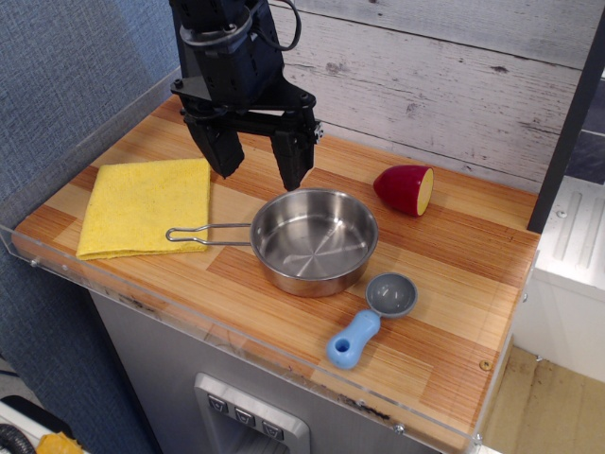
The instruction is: Move cloth away from pot. cloth is still in arm
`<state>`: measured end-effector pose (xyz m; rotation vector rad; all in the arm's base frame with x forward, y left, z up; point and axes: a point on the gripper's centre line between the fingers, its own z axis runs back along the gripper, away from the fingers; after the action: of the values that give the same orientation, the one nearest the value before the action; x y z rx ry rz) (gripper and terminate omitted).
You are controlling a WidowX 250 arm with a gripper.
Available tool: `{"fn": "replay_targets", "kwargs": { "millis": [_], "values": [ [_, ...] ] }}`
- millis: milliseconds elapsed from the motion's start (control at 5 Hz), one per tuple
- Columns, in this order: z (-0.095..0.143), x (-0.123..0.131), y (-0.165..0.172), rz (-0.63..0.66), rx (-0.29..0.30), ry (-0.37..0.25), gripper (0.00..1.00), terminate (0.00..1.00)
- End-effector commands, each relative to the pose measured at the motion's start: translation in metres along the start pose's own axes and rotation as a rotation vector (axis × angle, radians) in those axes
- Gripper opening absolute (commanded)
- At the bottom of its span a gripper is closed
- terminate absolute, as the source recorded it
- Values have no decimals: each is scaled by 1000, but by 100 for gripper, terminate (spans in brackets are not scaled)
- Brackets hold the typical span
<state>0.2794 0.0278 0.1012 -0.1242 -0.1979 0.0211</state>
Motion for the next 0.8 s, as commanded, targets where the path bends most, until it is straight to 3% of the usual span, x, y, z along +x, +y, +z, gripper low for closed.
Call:
{"fn": "replay_targets", "kwargs": {
  "millis": [0, 200, 600],
  "values": [
    [0, 0, 0, 0, 0, 0, 100, 0],
    [1, 3, 11, -30, -1, -41, 100, 0],
    [7, -8, 53, 24, 24, -53, 100, 0]
  ]
}}
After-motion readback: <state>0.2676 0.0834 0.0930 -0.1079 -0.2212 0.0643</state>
